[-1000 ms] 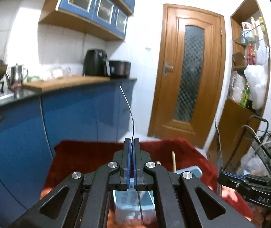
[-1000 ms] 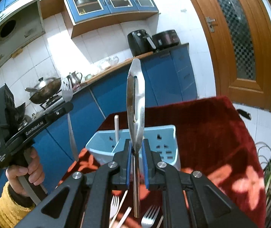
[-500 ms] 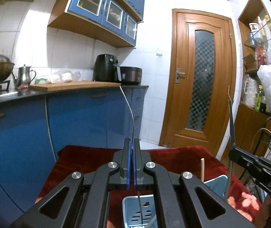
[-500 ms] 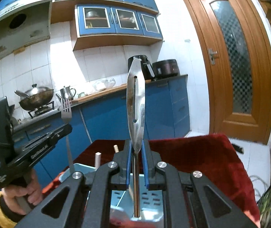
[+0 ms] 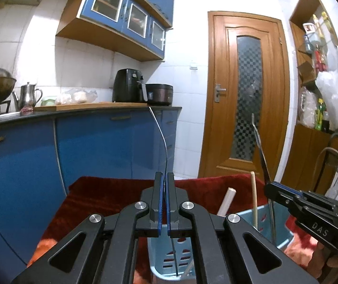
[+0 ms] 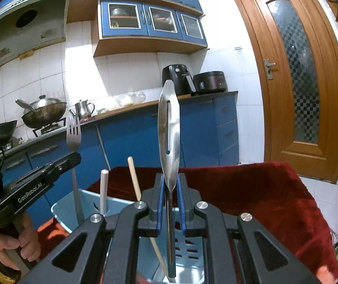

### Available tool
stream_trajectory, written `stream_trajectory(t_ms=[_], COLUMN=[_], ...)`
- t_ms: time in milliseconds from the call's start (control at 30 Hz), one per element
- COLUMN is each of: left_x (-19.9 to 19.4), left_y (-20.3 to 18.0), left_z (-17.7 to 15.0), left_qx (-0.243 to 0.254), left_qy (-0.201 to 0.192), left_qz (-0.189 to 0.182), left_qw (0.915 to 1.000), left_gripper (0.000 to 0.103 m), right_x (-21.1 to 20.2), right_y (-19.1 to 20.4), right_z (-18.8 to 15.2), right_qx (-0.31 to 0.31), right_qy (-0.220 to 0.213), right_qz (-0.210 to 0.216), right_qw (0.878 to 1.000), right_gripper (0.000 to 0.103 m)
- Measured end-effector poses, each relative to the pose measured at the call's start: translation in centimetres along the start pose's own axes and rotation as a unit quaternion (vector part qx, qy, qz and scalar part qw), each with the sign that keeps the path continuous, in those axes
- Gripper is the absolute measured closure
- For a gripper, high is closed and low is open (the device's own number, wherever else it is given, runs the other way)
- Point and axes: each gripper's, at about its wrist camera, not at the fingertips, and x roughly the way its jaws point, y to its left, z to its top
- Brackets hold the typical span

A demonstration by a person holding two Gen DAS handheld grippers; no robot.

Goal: Organize utensils
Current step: 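Carry the metal fork into the blue box with the left tool while the right tool inserts the server, then open both tools and withdraw them from the blue box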

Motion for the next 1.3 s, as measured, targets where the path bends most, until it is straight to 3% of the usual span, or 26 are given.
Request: stream_trajectory(t_ms=[233, 333, 567, 667, 900, 1100, 1300], left_x=[0.1, -0.2, -2.0, -3.0, -5.5, -8.5, -10.9], left_y=[-0.4, -0.6, -0.4, -0.2, 0.3, -0.3, -1.0], left_z=[-1.0, -1.2, -0.5, 0.0, 0.9, 1.4, 1.3], left_qx=[0.009, 0.016, 0.012, 0.006, -0.010, 0.009, 0.012], left_qy=[0.025, 0.030, 0.033, 0.031, 0.048, 0.060, 0.091], left_qz=[-0.013, -0.011, -0.013, -0.016, -0.030, -0.036, -0.048], left_qw=[0.9996, 0.9994, 0.9993, 0.9994, 0.9984, 0.9975, 0.9946], left_gripper=[0.100, 0.094, 0.089, 0.089, 0.089, 0.089, 0.089], right_x=[-0.2, -0.6, -2.0, -3.2, -6.1, -9.7, -12.1], right_y=[0.3, 0.2, -0.2, 0.0, 1.0, 2.4, 3.5], right_z=[-0.7, -0.8, -0.5, -0.1, 0.9, 1.5, 1.6], right_qx=[-0.006, 0.003, 0.026, 0.026, 0.031, 0.025, 0.038], right_qy=[0.018, 0.025, 0.026, 0.017, 0.011, 0.000, 0.027], right_qz=[0.008, 0.014, 0.021, 0.026, 0.036, 0.046, 0.051], right_qw=[1.000, 1.000, 0.999, 0.999, 0.999, 0.999, 0.998], right_gripper=[0.090, 0.090, 0.086, 0.080, 0.080, 0.080, 0.080])
